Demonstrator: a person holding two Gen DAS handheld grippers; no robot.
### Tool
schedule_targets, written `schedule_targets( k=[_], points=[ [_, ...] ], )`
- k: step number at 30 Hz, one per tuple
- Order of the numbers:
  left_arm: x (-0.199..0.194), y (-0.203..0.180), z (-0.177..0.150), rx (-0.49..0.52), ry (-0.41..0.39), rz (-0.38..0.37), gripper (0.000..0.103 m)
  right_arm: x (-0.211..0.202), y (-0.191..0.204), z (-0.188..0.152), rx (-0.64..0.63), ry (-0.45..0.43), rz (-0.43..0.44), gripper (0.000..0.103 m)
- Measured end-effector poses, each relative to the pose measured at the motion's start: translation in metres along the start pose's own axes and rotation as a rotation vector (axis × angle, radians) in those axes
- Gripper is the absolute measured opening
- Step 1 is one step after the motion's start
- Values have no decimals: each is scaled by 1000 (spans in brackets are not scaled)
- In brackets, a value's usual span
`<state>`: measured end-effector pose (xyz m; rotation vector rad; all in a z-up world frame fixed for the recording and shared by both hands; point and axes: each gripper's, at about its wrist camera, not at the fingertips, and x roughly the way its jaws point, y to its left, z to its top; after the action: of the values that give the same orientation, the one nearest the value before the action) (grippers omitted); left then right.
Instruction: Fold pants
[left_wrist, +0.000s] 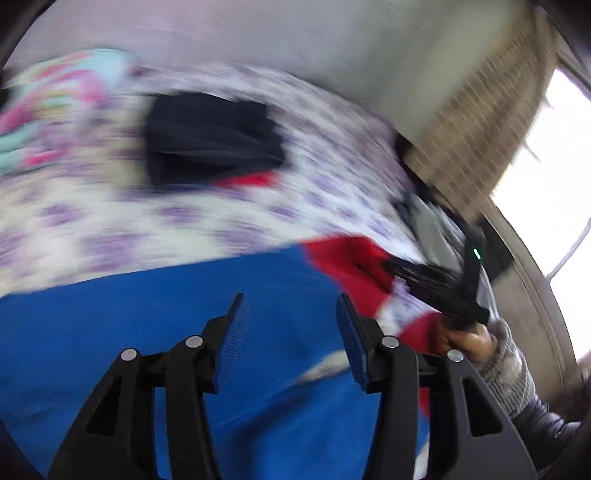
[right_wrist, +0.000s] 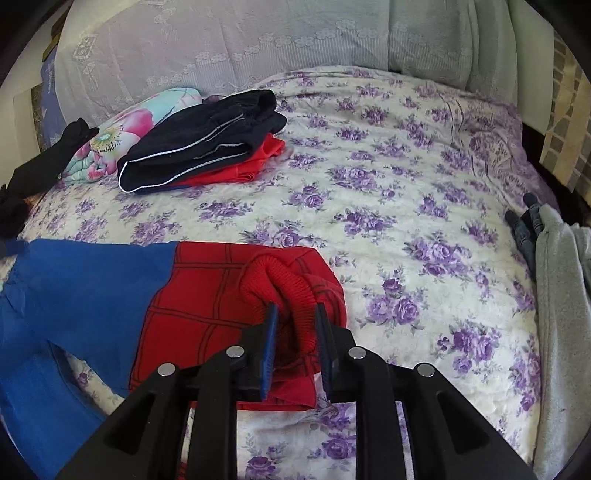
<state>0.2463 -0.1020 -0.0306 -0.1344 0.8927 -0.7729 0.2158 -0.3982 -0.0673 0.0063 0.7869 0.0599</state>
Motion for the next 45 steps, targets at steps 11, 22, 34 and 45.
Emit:
schedule_targets(
  k=[11, 22, 34, 45],
  points=[
    [167, -56, 3, 115, 179, 18, 33, 0, 6, 3, -71, 6, 23, 21],
    [163, -55, -7, 129, 161, 24, 33, 8, 6, 5, -86, 54, 107, 22],
    [150, -63, 0, 87, 146, -2, 33, 52, -83, -20, 659, 184, 565, 22],
    [187, -72, 5, 90, 191, -25, 31, 41, -103, -7, 743, 110, 505, 27]
  ],
)
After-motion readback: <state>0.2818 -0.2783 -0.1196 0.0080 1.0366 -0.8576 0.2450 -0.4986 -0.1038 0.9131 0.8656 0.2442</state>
